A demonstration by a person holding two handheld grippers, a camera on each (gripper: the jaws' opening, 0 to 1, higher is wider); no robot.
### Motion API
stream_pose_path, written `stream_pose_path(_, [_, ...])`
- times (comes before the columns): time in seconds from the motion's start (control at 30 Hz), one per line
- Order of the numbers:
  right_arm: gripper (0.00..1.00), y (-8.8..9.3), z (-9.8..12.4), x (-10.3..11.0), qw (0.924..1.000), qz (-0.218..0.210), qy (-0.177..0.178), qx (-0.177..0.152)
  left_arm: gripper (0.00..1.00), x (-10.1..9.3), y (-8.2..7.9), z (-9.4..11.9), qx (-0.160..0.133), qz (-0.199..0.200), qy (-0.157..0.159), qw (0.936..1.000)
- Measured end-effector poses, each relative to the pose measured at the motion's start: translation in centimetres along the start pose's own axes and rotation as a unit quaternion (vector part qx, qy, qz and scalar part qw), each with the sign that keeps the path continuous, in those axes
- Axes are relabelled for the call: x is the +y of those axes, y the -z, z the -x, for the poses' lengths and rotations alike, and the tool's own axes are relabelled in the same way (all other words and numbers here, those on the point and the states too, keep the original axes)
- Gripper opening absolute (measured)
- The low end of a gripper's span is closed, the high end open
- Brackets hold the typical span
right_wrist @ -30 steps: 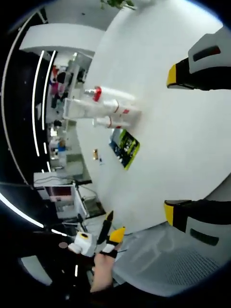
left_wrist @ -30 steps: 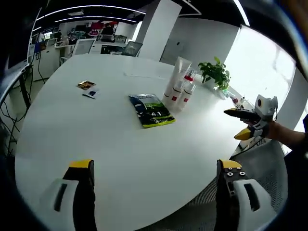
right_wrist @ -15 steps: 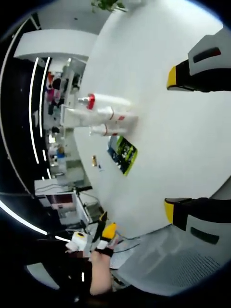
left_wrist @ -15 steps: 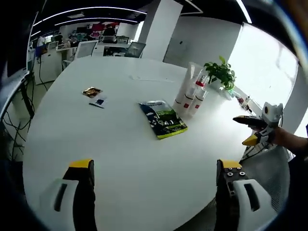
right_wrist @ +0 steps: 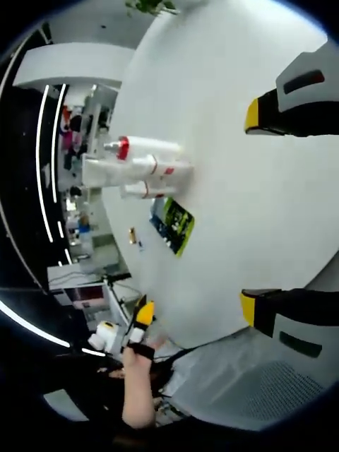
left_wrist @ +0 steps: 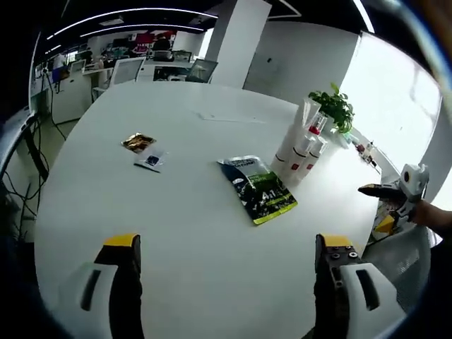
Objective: Arrange the skincare products in the storage area until every visible bottle or jar stands upright without overlapping.
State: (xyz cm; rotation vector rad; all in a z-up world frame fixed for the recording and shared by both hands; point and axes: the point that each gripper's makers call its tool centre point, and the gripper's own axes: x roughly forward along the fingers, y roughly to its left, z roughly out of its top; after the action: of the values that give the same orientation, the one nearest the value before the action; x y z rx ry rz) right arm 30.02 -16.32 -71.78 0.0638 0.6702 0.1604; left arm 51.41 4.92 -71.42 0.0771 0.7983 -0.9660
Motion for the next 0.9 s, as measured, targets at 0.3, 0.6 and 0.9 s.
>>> stream_pose_path(0.3, [0.93, 0.6, 0.0, -0.1, 0.9999, -0.005, 0.001, 0.014, 0.96, 2.2, -0.9, -1.9, 0.014, 0.008, -0.008, 0.9998])
stream_pose_path(0.6, [0.92, 1.1, -0.1, -0.2, 0.9995, -0.022, 0.0, 0.022, 0.92, 4.0, -1.8, -4.4, 0.012, 0.02, -0.013, 0.9996])
stream_pose_path(0.9, [0.92, 1.9, -0.3, -0.1, 0.9989, -0.027, -0.003, 0.039, 0.89, 5.7, -2.4, -6.9, 0.013, 0.02, -0.022, 0.9995])
